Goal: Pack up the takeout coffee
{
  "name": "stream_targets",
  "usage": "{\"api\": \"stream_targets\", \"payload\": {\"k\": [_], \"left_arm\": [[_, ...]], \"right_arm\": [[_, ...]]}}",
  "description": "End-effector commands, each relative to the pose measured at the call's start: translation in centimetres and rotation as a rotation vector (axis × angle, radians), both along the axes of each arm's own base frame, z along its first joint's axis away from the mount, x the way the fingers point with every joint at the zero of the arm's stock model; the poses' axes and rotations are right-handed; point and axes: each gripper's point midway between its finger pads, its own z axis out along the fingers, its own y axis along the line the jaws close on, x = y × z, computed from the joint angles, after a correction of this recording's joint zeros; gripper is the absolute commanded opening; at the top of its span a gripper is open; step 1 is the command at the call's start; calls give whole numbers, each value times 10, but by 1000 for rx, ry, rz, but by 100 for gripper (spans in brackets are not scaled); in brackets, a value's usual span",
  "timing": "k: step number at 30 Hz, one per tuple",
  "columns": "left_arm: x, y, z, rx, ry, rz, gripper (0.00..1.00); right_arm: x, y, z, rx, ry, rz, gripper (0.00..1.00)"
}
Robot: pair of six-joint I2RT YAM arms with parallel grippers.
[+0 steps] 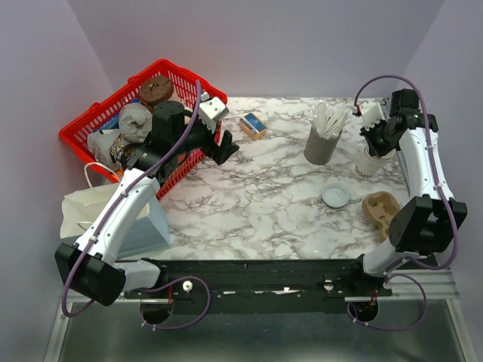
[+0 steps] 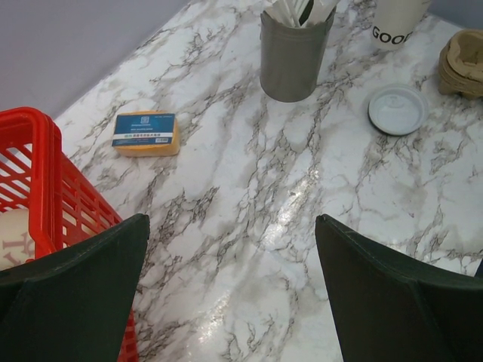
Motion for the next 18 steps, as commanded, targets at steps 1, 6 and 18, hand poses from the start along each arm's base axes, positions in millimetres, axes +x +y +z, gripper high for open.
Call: {"api": "stream_targets", "payload": {"k": [1,6,18], "left_arm": [[-3,-5,1,-19,1,-25,99],[-3,-7,-1,-39,23,-21,99],[12,-111,-12,-311,155,-38,99]], "right_arm": [[-6,3,4,93,49,-33,1],[-8,27,14,210,29,16,1],[-16,4,-2,-75,-47,-13,0]]}}
